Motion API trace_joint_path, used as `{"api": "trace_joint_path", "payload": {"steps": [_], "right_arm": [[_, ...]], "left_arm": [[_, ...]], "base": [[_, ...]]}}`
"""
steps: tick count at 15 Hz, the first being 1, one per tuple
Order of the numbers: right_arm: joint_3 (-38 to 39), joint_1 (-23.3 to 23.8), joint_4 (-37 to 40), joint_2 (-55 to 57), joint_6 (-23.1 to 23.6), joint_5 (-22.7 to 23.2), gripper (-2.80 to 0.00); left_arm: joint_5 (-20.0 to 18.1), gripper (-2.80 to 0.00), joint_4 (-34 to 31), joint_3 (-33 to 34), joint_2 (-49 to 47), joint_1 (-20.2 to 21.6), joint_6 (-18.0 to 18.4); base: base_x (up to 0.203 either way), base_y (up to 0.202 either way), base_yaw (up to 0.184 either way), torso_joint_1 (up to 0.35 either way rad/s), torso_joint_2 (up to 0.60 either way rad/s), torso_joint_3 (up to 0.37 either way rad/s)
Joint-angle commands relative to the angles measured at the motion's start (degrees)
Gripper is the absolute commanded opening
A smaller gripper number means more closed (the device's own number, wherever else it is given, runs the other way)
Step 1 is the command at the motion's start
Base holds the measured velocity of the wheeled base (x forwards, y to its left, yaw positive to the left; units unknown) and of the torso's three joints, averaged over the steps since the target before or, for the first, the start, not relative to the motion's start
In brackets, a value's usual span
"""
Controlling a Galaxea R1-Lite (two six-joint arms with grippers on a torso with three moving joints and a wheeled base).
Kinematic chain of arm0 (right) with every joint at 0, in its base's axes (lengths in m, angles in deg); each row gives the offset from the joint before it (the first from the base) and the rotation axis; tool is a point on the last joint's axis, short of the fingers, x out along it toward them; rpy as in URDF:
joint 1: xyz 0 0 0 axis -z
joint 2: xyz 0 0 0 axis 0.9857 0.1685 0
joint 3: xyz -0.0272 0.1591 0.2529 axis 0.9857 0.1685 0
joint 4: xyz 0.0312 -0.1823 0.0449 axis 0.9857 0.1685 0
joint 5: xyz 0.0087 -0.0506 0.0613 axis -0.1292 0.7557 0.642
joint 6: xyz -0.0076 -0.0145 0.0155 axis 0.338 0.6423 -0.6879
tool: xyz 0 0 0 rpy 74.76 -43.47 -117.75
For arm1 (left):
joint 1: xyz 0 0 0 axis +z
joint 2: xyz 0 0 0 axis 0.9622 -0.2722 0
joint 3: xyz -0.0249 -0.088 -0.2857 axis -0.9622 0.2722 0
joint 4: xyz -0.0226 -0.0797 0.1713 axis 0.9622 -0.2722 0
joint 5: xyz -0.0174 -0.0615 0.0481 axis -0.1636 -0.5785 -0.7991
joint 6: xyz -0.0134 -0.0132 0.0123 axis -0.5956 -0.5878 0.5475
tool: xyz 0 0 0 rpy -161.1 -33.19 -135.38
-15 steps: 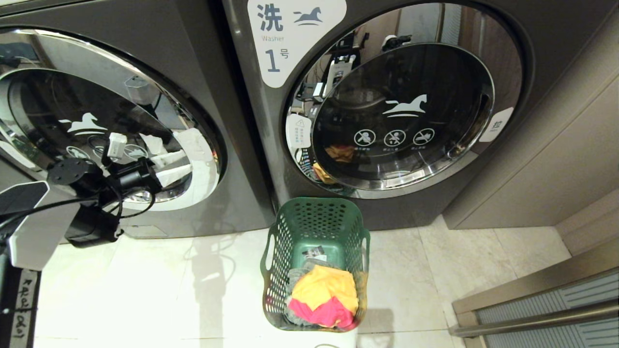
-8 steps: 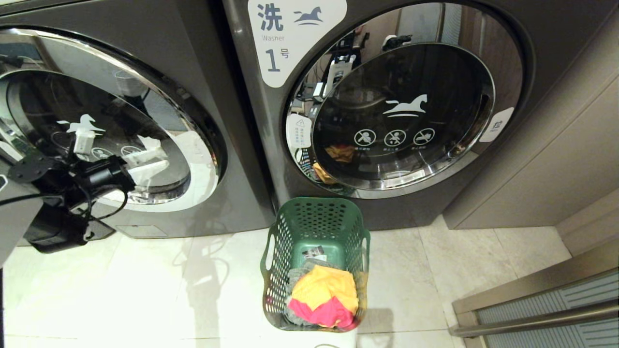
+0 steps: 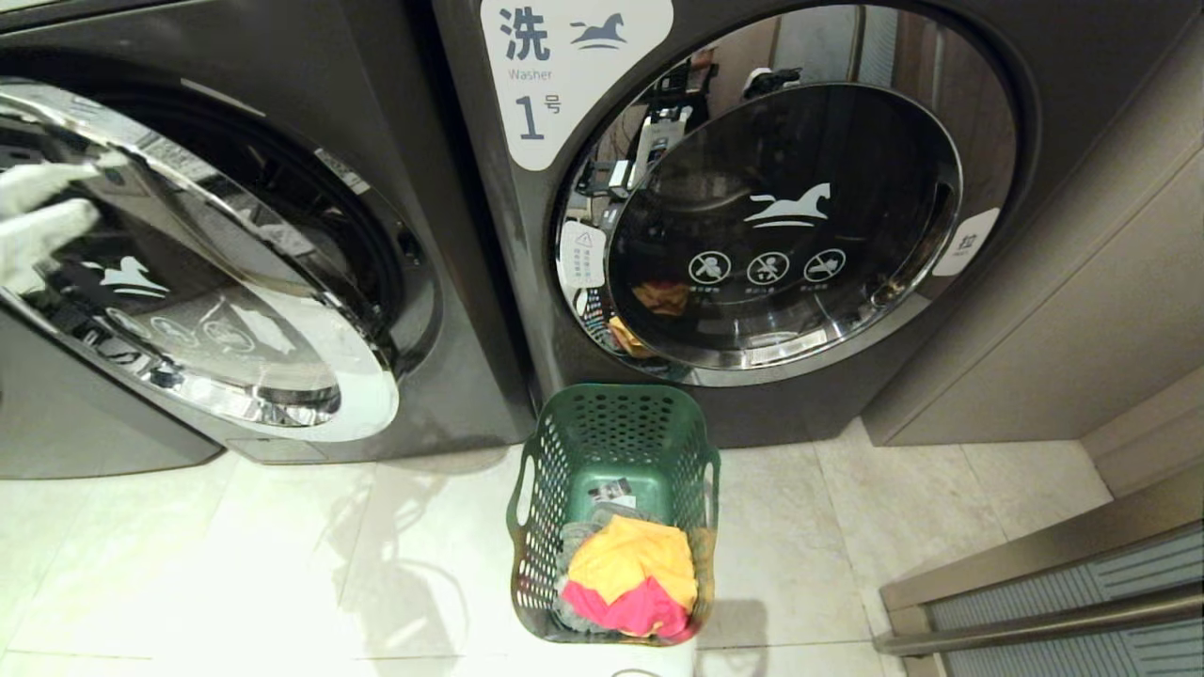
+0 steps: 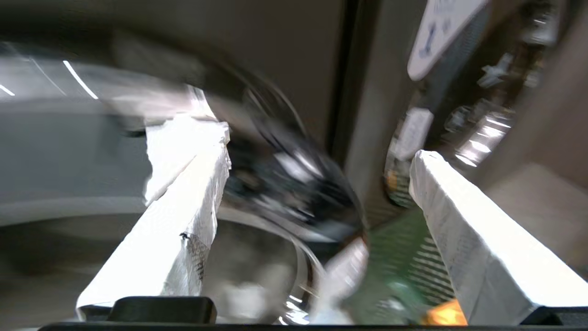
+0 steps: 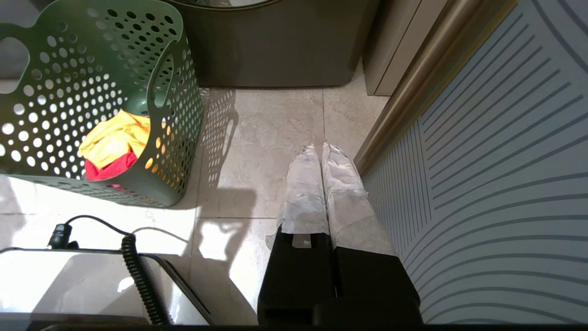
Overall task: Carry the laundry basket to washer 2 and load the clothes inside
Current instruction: Open the lid of the washing machine
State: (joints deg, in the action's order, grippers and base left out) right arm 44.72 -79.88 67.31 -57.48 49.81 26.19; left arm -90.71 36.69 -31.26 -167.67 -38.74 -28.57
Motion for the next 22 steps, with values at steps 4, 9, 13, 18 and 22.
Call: {"api": "trace_joint_path", "payload": {"steps": [4, 9, 13, 18, 22], "right_arm": [[0.0, 0.0, 0.0, 0.0, 0.1, 0.0, -2.8], [0.0, 0.0, 0.0, 0.0, 0.1, 0.0, -2.8], [0.0, 0.0, 0.0, 0.0, 0.1, 0.0, -2.8], [0.0, 0.0, 0.0, 0.0, 0.1, 0.0, -2.8], [0.0, 0.0, 0.0, 0.0, 0.1, 0.0, -2.8]], "left_arm": [[9.0, 0.0, -2.4, 5.3, 32.5, 20.3, -7.9], [13.0, -2.8, -17.7, 3.9, 40.8, 23.0, -11.6], [13.9, -2.8, -46.4, 3.4, 44.8, 17.4, -9.9], [31.1, -2.8, -88.2, 5.9, 48.8, -8.8, 12.8], [48.8, -2.8, -93.7, 21.0, 57.1, -28.2, 29.1]], "base": [[0.0, 0.0, 0.0, 0.0, 0.0, 0.0], [0.0, 0.0, 0.0, 0.0, 0.0, 0.0], [0.0, 0.0, 0.0, 0.0, 0.0, 0.0], [0.0, 0.0, 0.0, 0.0, 0.0, 0.0], [0.0, 0.0, 0.0, 0.0, 0.0, 0.0]]}}
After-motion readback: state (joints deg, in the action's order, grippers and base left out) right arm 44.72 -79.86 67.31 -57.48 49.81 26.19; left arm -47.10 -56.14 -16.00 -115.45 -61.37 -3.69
